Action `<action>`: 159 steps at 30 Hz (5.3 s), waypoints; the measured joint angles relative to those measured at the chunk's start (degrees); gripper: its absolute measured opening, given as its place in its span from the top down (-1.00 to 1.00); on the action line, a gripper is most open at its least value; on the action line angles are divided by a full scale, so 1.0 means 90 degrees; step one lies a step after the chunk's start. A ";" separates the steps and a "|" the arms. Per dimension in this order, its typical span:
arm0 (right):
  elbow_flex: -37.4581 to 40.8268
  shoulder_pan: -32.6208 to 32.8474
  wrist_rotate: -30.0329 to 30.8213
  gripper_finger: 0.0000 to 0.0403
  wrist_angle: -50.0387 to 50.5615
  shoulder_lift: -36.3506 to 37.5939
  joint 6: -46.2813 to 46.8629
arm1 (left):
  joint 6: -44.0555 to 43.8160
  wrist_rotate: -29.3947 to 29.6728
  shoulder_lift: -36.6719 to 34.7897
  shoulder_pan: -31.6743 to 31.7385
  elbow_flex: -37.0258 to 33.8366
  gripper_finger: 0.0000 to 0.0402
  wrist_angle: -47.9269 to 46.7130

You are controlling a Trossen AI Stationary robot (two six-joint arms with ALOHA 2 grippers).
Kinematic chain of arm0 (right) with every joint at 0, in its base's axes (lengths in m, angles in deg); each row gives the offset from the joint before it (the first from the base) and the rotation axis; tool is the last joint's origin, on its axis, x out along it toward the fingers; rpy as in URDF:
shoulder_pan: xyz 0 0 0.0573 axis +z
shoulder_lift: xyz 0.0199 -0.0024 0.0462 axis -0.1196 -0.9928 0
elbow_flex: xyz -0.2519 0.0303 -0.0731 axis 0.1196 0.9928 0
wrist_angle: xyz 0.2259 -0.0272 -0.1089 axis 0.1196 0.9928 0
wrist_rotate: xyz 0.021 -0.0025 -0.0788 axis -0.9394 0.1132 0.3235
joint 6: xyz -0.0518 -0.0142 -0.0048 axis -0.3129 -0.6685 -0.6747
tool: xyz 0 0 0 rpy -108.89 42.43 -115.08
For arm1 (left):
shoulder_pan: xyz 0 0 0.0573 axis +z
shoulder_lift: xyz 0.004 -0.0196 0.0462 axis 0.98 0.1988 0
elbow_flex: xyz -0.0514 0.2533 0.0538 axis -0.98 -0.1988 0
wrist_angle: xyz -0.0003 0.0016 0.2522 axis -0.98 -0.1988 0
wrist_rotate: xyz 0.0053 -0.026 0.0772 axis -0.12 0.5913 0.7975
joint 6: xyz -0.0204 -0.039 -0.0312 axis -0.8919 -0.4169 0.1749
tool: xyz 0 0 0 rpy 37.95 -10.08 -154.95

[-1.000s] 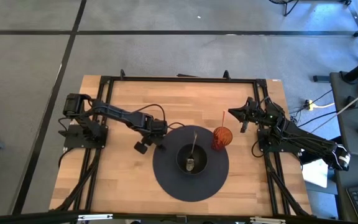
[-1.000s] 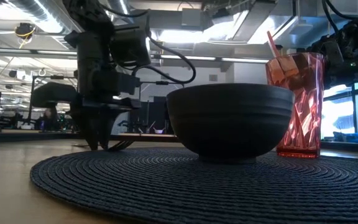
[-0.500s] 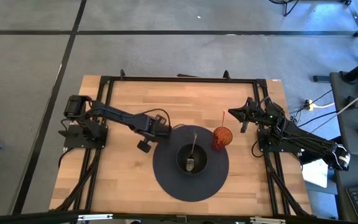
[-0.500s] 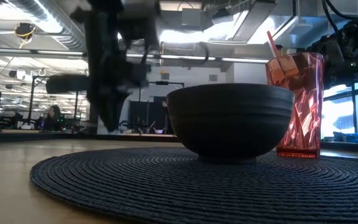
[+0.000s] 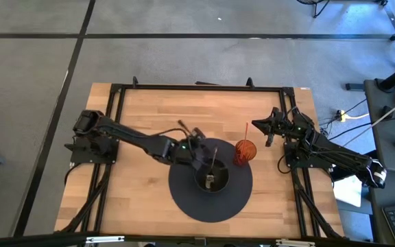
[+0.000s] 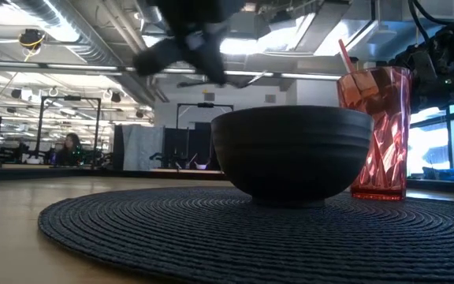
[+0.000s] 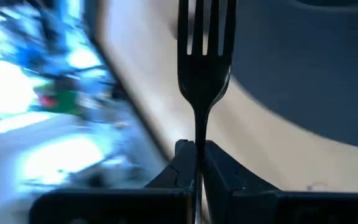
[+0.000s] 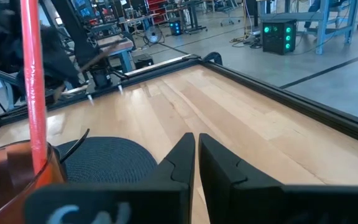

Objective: Pick & Place Utensil
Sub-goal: Put the black fork into the black bowl, then return to Home Position

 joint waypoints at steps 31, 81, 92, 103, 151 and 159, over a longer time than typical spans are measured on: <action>0.0000 -0.0001 -0.0270 0.88 -0.0170 0.0000 -0.0002 | 0.5205 0.1387 0.1844 -0.1131 0.0396 0.98 0.2568; 0.0000 0.0000 -0.0318 0.88 0.0282 0.0002 -0.0170 | 0.6789 -0.1086 0.2842 -0.0420 0.2743 0.53 0.0469; 0.0000 0.0000 -0.0321 0.88 0.0284 0.0001 -0.0170 | 0.6509 -0.0688 0.2832 -0.0646 0.3113 0.53 0.0312; 0.0000 0.0000 -0.0320 0.88 0.0217 0.0002 -0.0213 | 0.3935 0.2007 0.2233 -0.1092 0.3626 0.59 -0.1056; 0.0000 -0.0447 -0.2254 1.00 0.0355 0.1578 0.0005 | -0.4765 -0.4488 -1.1169 0.2204 -0.8211 1.00 0.3541; 0.0000 0.0337 -0.1781 1.00 0.0355 0.1588 -0.0192 | -0.4862 -0.5136 -1.1224 0.2566 -0.8800 0.99 0.4370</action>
